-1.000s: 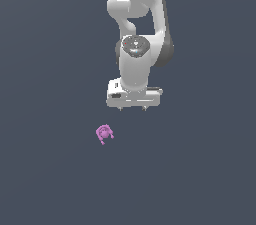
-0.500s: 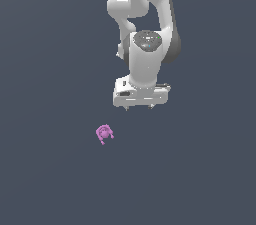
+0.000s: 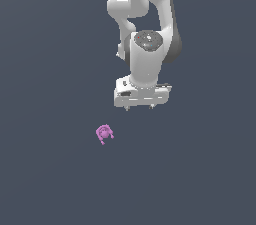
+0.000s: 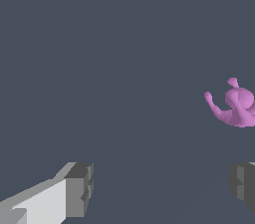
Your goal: Pick up the object and move it to a goal position.
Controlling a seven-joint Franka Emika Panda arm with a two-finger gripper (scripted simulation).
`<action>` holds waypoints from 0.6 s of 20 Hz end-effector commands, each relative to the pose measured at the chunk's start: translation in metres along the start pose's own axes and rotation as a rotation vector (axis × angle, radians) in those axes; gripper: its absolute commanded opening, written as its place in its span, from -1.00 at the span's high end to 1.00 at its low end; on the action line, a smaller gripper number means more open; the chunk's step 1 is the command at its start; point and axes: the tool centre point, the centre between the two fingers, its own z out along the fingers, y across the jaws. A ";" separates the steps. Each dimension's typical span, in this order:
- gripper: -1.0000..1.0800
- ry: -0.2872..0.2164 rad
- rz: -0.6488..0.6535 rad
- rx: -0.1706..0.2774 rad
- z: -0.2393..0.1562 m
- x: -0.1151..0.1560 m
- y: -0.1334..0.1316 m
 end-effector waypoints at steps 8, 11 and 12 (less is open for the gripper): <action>-0.92 -0.002 -0.068 0.000 0.009 0.009 0.020; -0.92 -0.004 -0.107 0.000 0.014 0.013 0.031; -0.92 -0.004 -0.121 0.000 0.016 0.015 0.035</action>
